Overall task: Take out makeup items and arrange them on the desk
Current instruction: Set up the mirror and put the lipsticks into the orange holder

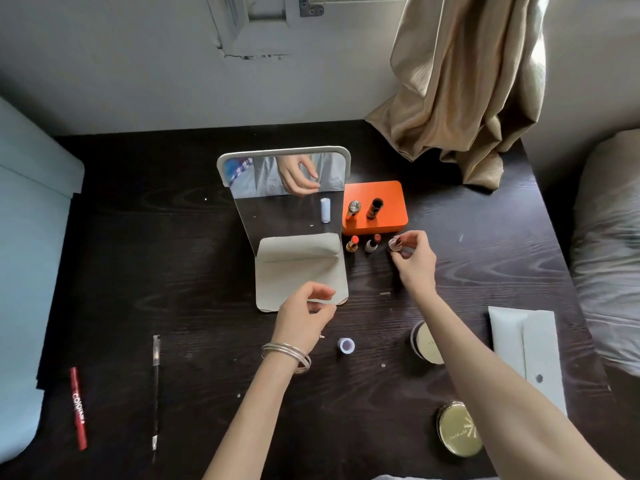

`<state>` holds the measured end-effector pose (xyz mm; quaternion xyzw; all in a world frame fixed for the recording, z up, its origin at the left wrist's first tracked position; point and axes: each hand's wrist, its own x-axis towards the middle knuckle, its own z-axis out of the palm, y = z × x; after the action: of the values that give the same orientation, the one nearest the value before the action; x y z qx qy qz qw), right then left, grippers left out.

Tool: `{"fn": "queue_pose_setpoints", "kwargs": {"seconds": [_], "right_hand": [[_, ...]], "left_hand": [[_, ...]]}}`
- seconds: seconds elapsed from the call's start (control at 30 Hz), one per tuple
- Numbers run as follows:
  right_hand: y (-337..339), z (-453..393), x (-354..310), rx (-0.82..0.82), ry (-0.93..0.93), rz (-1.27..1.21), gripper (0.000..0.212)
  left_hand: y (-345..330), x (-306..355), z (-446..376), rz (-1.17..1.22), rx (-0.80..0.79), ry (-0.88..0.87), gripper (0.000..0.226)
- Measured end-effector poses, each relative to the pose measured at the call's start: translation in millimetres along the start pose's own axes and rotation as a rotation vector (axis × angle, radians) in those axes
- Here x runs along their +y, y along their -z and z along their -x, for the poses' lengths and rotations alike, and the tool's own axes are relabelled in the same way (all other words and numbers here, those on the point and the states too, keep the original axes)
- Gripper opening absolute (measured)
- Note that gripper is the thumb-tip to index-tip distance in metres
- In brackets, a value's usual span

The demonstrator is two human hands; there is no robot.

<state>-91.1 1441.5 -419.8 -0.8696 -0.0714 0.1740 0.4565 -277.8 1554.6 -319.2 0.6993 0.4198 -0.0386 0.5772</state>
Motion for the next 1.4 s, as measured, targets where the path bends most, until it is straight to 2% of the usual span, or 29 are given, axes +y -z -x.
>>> {"fn": "queue_pose_setpoints", "kwargs": {"seconds": [0.37, 0.67, 1.4], "right_hand": [[-10.8, -6.8, 9.9, -0.017, 0.030, -0.112, 0.025], [-12.2, -9.2, 10.9, -0.025, 0.042, -0.046, 0.028], [-8.9, -7.9, 14.0, -0.008, 0.012, -0.081, 0.028]], "left_hand": [[-1.1, -4.4, -5.2, -0.010, 0.000, 0.027, 0.016], [0.5, -10.8, -5.3, -0.015, -0.005, 0.034, 0.014], [-2.6, -17.2, -8.2, -0.015, -0.070, 0.052, 0.015]]}}
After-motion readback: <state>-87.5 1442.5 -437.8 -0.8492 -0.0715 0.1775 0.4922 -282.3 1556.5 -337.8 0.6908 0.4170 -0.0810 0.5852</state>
